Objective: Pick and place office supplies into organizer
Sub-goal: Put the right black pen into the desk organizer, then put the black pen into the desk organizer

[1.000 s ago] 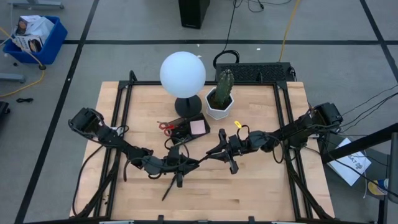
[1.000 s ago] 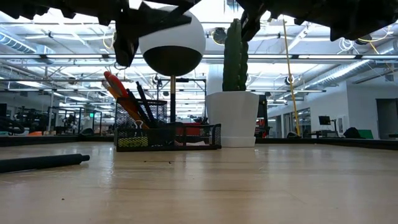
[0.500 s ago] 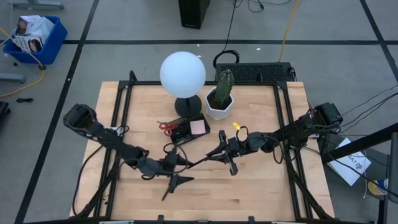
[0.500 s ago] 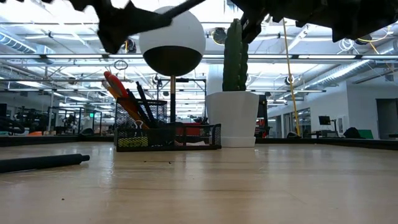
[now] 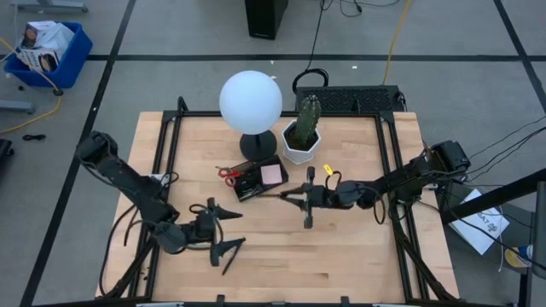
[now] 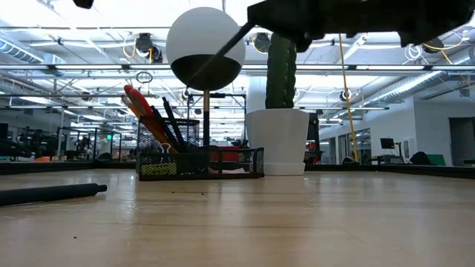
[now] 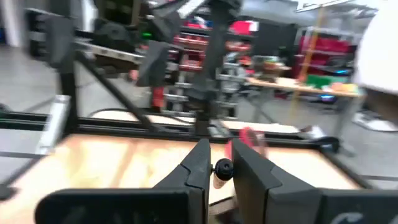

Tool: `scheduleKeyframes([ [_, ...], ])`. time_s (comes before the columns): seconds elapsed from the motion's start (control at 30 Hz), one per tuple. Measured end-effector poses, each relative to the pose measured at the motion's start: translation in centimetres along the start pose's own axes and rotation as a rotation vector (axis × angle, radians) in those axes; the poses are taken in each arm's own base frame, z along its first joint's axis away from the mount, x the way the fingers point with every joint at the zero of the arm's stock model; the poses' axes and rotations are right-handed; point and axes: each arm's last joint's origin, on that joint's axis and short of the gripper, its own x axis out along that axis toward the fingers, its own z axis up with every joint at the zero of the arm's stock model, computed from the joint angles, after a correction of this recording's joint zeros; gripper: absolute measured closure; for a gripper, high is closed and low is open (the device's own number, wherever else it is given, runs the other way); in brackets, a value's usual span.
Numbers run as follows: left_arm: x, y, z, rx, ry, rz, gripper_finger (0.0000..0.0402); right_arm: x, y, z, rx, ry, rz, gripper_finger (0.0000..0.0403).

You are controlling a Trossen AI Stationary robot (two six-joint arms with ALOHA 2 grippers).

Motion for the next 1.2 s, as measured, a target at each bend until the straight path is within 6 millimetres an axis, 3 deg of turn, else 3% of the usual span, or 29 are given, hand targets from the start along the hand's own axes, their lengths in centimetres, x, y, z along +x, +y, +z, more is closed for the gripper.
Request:
scheduleKeyframes([
  [0.43, -0.5, -0.1, 0.1, 0.004, -0.008, 0.025, 0.0065, 6.1, -4.8, 3.8, -0.085, 0.233, -0.130, 0.0364],
  [0.6, -0.5, -0.1, -0.1, 0.005, 0.007, 0.022, 0.0064, 8.8, -6.6, 3.0, -0.078, 0.275, -0.096, 0.0364],
  [0.83, -0.9, -0.4, -0.2, -0.002, 0.008, 0.002, 0.0063, 12.5, -7.7, -0.2, -0.074, 0.372, -0.101, 0.0363],
  [1.0, -1.1, -0.7, -0.3, -0.002, 0.006, -0.012, 0.0058, 13.5, -8.1, -1.2, -0.069, 0.383, -0.111, 0.0339],
  [1.2, -1.1, -0.6, -0.3, 0.001, 0.010, -0.011, 0.0061, 13.6, -8.5, -1.1, -0.027, 0.362, -0.069, 0.0295],
])
